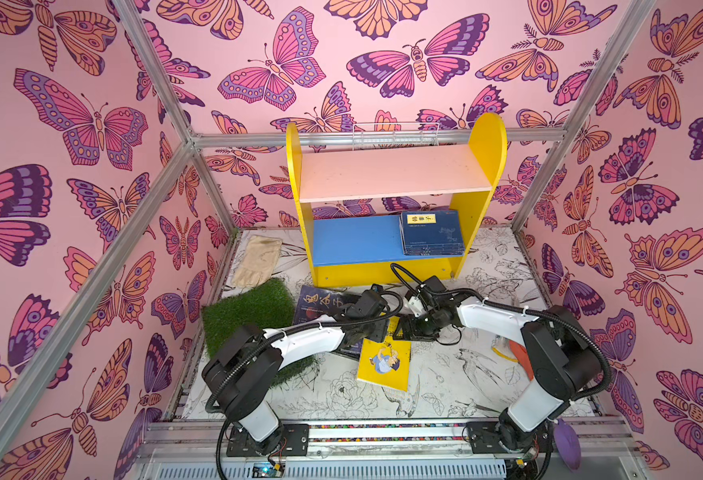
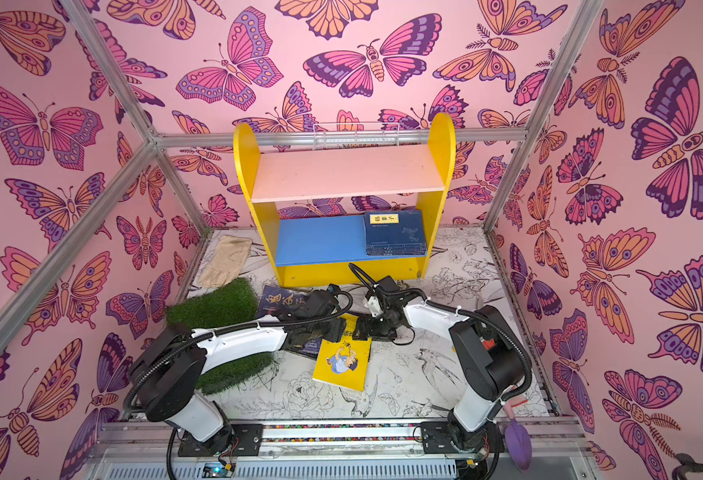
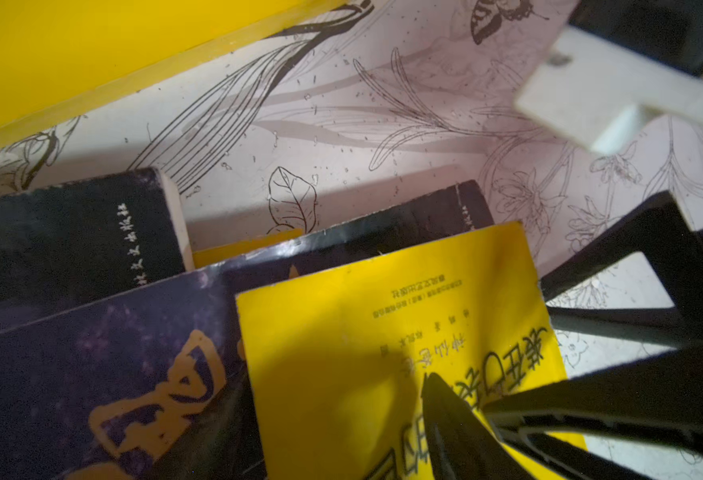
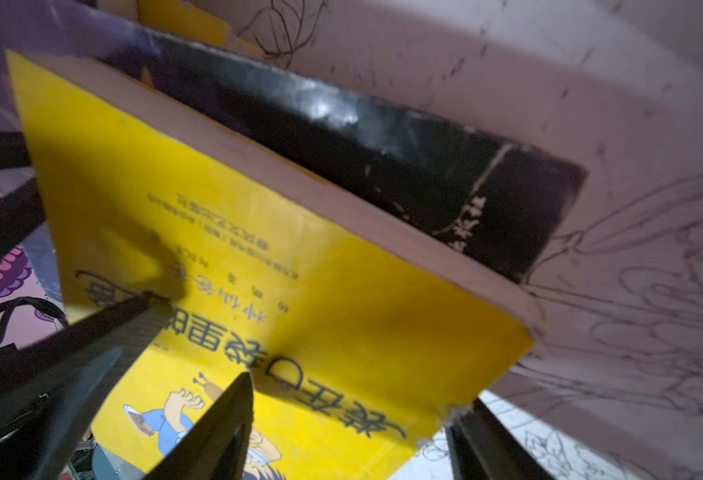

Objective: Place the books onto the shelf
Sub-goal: 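Grasp the yellow cartoon book edge with the right gripper beside the left gripper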

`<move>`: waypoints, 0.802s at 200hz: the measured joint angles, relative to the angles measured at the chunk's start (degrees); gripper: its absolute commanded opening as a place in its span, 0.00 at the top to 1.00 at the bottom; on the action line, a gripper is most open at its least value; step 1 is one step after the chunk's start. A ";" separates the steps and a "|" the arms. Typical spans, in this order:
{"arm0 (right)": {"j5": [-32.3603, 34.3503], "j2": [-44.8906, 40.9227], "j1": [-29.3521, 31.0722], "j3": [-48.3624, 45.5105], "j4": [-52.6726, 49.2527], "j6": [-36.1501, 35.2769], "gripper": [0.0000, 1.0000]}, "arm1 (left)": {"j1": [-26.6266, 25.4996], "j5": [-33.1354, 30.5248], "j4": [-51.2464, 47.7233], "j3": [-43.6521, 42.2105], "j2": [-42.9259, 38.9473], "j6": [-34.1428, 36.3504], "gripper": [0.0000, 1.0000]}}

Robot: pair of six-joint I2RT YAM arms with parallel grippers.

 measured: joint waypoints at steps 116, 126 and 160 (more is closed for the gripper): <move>-5.53 -2.84 -8.02 -9.99 16.26 7.28 0.34 | 1.73 0.76 1.99 0.83 1.51 -2.10 1.00; -6.47 -2.23 -8.33 -10.56 17.81 8.02 0.36 | 1.86 1.07 2.10 0.98 1.68 -2.10 1.00; -9.18 -2.21 -9.05 -12.72 21.90 9.84 0.41 | 2.29 2.14 2.34 1.03 1.75 -2.03 1.00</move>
